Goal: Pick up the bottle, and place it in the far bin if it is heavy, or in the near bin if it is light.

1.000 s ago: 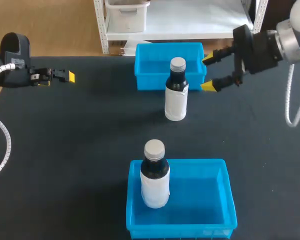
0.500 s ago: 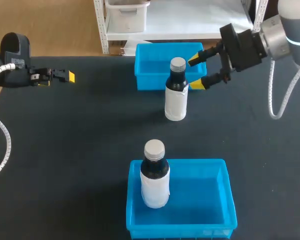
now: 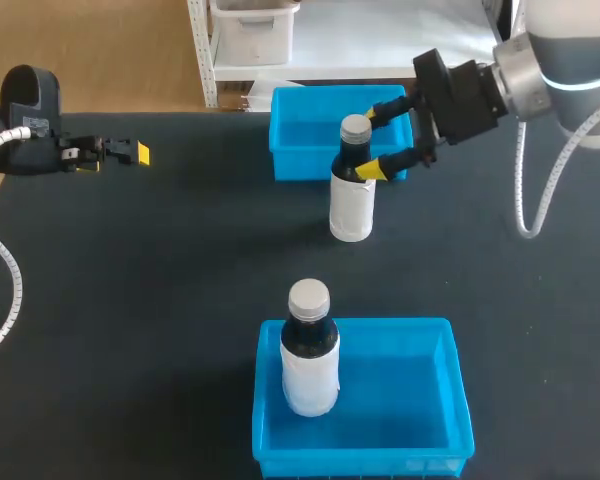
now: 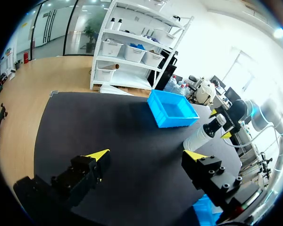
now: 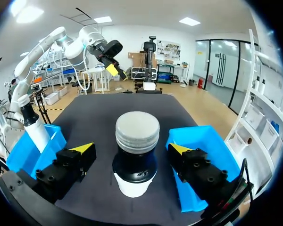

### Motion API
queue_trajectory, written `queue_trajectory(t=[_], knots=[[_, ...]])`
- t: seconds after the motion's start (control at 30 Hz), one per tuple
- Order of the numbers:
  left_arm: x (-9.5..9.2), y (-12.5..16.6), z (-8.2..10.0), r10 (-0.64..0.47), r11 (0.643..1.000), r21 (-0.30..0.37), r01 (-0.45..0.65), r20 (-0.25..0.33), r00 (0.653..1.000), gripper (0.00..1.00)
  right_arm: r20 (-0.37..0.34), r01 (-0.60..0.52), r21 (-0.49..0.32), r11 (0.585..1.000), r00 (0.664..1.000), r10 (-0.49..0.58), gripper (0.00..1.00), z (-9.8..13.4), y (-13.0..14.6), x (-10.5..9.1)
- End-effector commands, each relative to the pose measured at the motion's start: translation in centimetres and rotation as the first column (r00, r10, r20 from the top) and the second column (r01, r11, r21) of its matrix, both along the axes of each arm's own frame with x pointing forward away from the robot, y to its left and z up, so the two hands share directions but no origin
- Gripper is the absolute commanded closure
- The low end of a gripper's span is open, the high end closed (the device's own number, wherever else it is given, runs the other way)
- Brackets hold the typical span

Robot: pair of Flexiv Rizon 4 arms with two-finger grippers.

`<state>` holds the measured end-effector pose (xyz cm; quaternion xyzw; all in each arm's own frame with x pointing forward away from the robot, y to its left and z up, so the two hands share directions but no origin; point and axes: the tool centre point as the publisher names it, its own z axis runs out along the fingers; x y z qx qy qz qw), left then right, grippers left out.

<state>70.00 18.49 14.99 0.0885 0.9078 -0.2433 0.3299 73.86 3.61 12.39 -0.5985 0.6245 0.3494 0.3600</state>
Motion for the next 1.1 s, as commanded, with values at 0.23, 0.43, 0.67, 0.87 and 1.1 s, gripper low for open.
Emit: queue_trajectory(t=[0.23, 0.43, 0.67, 0.87, 1.1], knots=[[0.00, 0.00, 0.00, 0.000, 1.000, 0.000, 0.000, 0.000, 1.000, 0.00, -0.013, 0.000, 0.000, 1.000, 1.000, 0.000, 0.00, -0.52, 1.04, 0.76], [0.00, 0.00, 0.00, 0.000, 1.000, 0.000, 0.000, 0.000, 1.000, 0.00, -0.010, 0.002, -0.002, 1.000, 1.000, -0.002, 0.00, -0.62, 1.16, 1.11], [0.00, 0.00, 0.00, 0.000, 1.000, 0.000, 0.000, 0.000, 1.000, 0.00, -0.005, -0.001, -0.001, 1.000, 1.000, 0.001, 0.11, -0.61, 1.15, 1.32], [0.00, 0.00, 0.00, 0.000, 1.000, 0.000, 0.000, 0.000, 1.000, 0.00, -0.006, -0.006, -0.002, 1.000, 1.000, 0.006, 0.22, -0.73, 1.29, 1.29], [0.00, 0.00, 0.00, 0.000, 1.000, 0.000, 0.000, 0.000, 1.000, 0.00, -0.010, -0.014, 0.000, 1.000, 1.000, 0.014, 0.28, -0.85, 1.50, 1.17]])
